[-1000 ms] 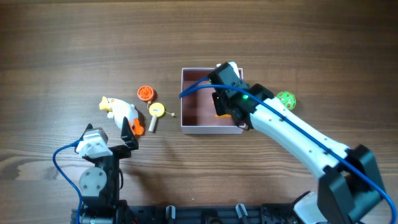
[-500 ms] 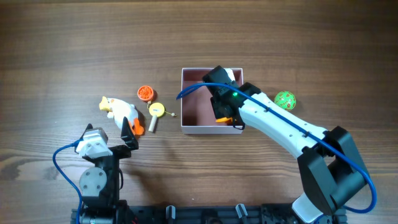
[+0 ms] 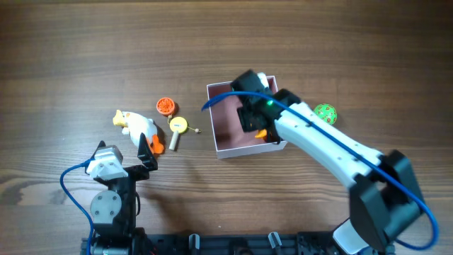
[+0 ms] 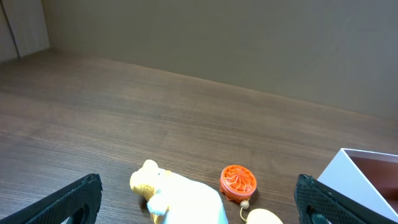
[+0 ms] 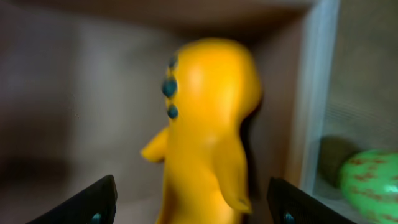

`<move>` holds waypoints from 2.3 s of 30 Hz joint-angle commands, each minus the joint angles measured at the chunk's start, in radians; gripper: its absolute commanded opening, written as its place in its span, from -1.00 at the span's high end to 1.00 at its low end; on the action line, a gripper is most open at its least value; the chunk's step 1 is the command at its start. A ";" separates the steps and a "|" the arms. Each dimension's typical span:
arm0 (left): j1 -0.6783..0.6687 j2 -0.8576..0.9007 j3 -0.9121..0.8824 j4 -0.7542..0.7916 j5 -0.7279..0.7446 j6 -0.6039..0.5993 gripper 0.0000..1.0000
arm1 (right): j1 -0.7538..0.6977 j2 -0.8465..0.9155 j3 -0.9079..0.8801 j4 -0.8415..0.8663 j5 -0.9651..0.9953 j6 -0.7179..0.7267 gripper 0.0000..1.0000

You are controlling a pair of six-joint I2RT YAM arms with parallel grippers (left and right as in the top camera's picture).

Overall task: Pack container
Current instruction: 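Carry the dinosaur into the box and open the right gripper, then move the right gripper back to the green ball and grasp it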

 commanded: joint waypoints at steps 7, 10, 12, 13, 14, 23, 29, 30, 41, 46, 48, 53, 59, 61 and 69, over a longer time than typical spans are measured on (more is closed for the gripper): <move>0.002 -0.008 -0.005 0.003 0.012 0.023 -1.00 | -0.070 -0.275 0.176 -0.210 0.162 0.098 -0.13; 0.002 -0.008 -0.005 0.003 0.012 0.023 -1.00 | -0.154 -0.286 0.171 -0.323 0.162 0.140 0.10; 0.002 -0.008 -0.005 0.003 0.012 0.023 -0.99 | -0.212 -0.282 0.149 -0.367 0.118 0.163 0.56; 0.002 -0.008 -0.005 0.003 0.012 0.023 -0.99 | -0.247 -0.280 0.122 -0.362 0.076 0.162 0.85; 0.002 -0.008 -0.005 0.003 0.012 0.023 -0.99 | -0.274 -0.278 0.095 -0.344 0.037 0.161 0.91; 0.002 -0.008 -0.005 0.003 0.012 0.023 -0.99 | -0.322 -0.261 -0.146 -0.116 -0.210 0.084 0.91; 0.002 -0.008 -0.005 0.003 0.012 0.023 -0.99 | -0.320 -0.261 -0.270 -0.029 -0.245 0.109 0.91; 0.002 -0.008 -0.005 0.003 0.012 0.023 -0.99 | -0.320 -0.261 -0.289 -0.012 -0.254 0.109 0.91; 0.002 -0.008 -0.005 0.003 0.012 0.023 -0.99 | -0.320 -0.261 -0.306 0.028 -0.415 0.073 0.91; 0.002 -0.008 -0.005 0.003 0.012 0.023 -0.99 | -0.320 -0.261 -0.306 0.016 -0.477 0.047 0.91; 0.002 -0.008 -0.005 0.003 0.012 0.023 -1.00 | -0.320 -0.261 -0.306 0.011 -0.502 0.034 0.91; 0.002 -0.008 -0.005 0.003 0.012 0.023 -1.00 | -0.320 -0.261 -0.306 -0.004 -0.527 0.028 0.91; 0.002 -0.008 -0.005 0.003 0.012 0.023 -0.99 | -0.321 -0.261 -0.305 -0.011 -0.340 0.059 0.90; 0.002 -0.008 -0.005 0.003 0.012 0.023 -0.99 | -0.321 -0.261 -0.301 0.005 -0.269 0.056 0.87; 0.002 -0.008 -0.005 0.003 0.012 0.023 -1.00 | -0.335 -0.263 -0.218 0.042 0.054 0.017 -0.94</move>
